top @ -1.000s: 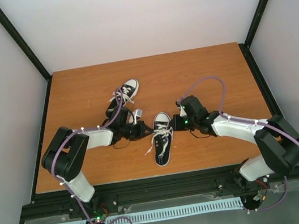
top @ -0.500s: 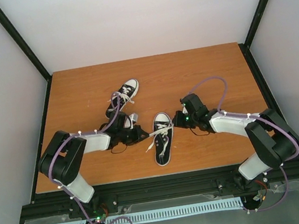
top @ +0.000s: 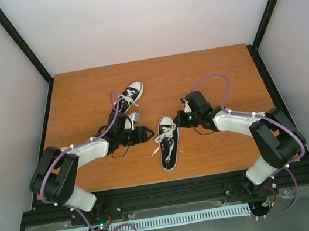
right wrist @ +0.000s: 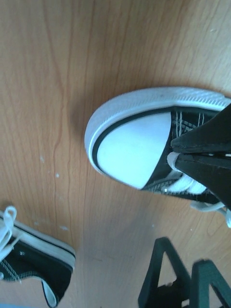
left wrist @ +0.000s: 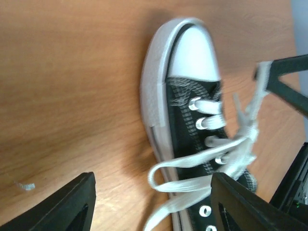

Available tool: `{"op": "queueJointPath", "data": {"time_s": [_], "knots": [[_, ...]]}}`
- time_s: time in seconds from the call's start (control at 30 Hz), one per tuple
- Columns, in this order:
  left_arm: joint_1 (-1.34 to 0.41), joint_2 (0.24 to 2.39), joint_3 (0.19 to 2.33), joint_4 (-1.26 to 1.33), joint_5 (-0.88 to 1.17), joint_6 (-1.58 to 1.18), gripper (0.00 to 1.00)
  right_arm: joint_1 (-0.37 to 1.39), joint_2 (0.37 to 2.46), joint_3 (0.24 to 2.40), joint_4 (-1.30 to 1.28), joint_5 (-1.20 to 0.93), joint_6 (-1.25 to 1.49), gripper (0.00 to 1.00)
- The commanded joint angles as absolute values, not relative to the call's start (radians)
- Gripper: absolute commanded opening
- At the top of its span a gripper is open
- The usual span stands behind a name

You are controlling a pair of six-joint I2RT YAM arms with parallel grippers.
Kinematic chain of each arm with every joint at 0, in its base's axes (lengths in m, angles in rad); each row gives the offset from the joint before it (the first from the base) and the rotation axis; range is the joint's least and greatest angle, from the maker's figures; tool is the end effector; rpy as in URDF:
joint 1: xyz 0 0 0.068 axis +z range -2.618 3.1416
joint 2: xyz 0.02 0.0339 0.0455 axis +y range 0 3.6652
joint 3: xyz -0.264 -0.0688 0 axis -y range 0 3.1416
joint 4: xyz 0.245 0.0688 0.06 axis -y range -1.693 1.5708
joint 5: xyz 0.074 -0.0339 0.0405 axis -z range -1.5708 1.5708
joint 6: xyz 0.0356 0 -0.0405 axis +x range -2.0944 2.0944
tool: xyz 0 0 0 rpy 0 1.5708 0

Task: Tie the shoes
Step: Tie the shoelace on the shoe.

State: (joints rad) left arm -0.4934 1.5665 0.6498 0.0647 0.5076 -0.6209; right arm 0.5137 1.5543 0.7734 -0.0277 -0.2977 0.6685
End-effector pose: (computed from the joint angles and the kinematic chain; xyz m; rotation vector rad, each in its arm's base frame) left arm 0.2426 -0.1501 0.1405 0.0866 2.5929 -1.0815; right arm 0.2618 0.1597 0.1695 0.0440 2.5315 0.8790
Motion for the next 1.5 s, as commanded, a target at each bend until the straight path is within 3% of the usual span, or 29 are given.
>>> {"op": "queueJointPath", "data": {"time_s": [0.0, 0.27, 0.53, 0.67, 0.9, 1.07, 1.27, 1.47], "knots": [[-0.496, 1.447, 0.721, 0.011, 0.429, -0.489, 0.69, 0.500, 1.564, 0.857, -0.043, -0.327, 0.573, 0.03], [-0.620, 1.564, 0.837, 0.058, 0.510, -0.349, 0.68, 0.501, 1.690, 0.965, -0.047, -0.392, 0.539, 0.17], [-0.665, 1.643, 0.879, 0.049, 0.545, -0.259, 0.68, 0.467, 1.604, 0.914, -0.042, -0.360, 0.547, 0.71], [-0.672, 1.646, 0.879, 0.041, 0.526, -0.228, 0.69, 0.417, 1.500, 0.809, 0.011, -0.377, 0.586, 0.86], [-0.682, 1.681, 0.912, 0.021, 0.525, -0.172, 0.68, 0.370, 1.382, 0.605, 0.114, -0.446, 0.681, 0.88], [-0.699, 1.727, 0.952, 0.004, 0.517, -0.135, 0.61, 0.369, 1.334, 0.517, 0.174, -0.465, 0.749, 0.88], [-0.709, 1.772, 0.982, -0.012, 0.499, -0.118, 0.44, 0.371, 1.297, 0.442, 0.215, -0.477, 0.808, 0.88], [-0.709, 1.765, 0.945, 0.027, 0.477, -0.152, 0.16, 0.382, 1.292, 0.375, 0.318, -0.495, 0.932, 0.80]]}}
